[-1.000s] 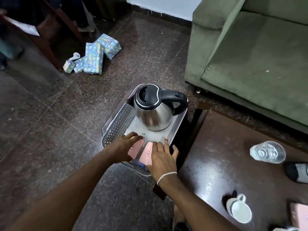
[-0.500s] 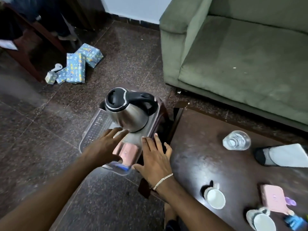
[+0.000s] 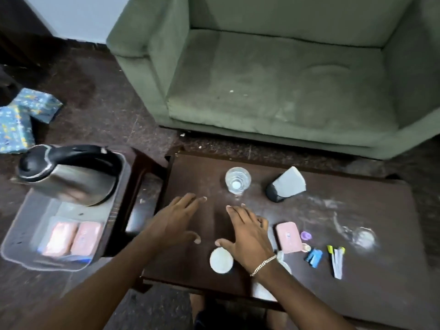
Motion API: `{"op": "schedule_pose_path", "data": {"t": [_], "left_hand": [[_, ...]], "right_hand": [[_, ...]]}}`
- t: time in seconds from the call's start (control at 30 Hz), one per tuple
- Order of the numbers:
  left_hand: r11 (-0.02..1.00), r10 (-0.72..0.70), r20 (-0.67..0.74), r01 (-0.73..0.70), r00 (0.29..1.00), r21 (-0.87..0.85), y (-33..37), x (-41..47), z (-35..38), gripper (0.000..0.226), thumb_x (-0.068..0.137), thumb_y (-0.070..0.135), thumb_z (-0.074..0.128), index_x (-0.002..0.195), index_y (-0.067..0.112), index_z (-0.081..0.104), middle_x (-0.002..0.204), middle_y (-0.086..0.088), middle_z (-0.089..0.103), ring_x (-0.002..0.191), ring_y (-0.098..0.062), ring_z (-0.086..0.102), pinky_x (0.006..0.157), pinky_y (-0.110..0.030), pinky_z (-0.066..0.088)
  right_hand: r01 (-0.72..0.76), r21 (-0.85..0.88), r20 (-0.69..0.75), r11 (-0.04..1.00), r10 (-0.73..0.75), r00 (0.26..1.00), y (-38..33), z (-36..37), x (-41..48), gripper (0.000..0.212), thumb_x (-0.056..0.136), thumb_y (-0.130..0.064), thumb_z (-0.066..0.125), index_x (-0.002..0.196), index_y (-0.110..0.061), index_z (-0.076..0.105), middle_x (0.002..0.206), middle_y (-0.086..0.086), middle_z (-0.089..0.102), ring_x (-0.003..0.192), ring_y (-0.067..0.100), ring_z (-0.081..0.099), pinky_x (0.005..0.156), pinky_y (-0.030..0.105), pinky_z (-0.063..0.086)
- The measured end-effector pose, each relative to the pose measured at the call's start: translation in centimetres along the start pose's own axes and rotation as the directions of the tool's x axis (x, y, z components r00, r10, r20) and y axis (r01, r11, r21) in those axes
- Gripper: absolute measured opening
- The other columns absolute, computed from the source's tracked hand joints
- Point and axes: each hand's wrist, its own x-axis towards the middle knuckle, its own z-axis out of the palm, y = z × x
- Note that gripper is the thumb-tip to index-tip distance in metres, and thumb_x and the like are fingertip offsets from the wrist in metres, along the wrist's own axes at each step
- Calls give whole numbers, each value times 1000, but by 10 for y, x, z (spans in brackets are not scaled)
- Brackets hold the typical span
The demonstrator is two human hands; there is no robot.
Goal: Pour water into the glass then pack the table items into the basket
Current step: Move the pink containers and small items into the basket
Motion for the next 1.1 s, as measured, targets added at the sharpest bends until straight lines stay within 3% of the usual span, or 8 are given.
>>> {"op": "schedule_pose_path", "data": {"t": [0.2,0.37,0.5,0.67,0.77,0.87,1.1], "left_hand": [[993,85,45,-81,995,-86,101,64,51,113,70,62,82,160,22,27,151,1,36,133,-28,47,105,-44,50],[988,93,79,-82,993,-132,172,102,95,107,78,56,79,160,13,26,154,-6,36,137,-30,44,114,-41,40],[990,58,115,-42,992,-138,215,123,124,108,73,46,86,157,15,27,149,-4,37,130,-31,48,108,-43,46],[996,1,159,14,987,-92,240,136,147,110,75,40,88,158,14,21,147,-3,34,126,-31,49,102,-46,51],[1000,-5,147,8,989,-17,244,141,154,108,80,40,84,159,11,18,147,-6,34,125,-32,49,104,-45,50],[1000,-9,143,10,990,-7,245,145,161,107,80,39,83,160,10,17,149,-7,34,125,-32,49,102,-42,51],[1000,25,116,-26,993,8,237,149,163,106,77,39,85,158,10,22,147,-6,39,118,-29,52,97,-38,49]], "right_hand": [[-199,-12,26,980,199,980,115,-25,-41,83,80,-58,70,150,-22,42,150,-3,47,137,24,42,107,42,35],[-364,37,6,931,364,931,186,-25,-67,59,81,-28,72,135,-12,56,130,8,59,116,36,58,94,44,46],[-479,112,56,870,476,878,221,-16,-74,54,87,-33,71,137,-19,55,126,7,57,114,32,60,100,49,44],[-490,185,91,852,481,872,230,-2,-71,49,86,-27,67,134,-27,55,120,6,58,103,31,64,86,35,40],[-484,226,112,845,471,875,227,3,-63,52,84,-17,63,134,-26,55,120,9,57,103,34,63,86,36,50],[-478,247,114,843,464,878,228,7,-58,56,82,-9,59,135,-25,57,121,8,57,104,33,64,87,32,50],[-489,239,154,839,465,872,232,8,-53,54,78,-11,60,130,-25,60,122,4,55,107,29,63,91,31,49]]}}
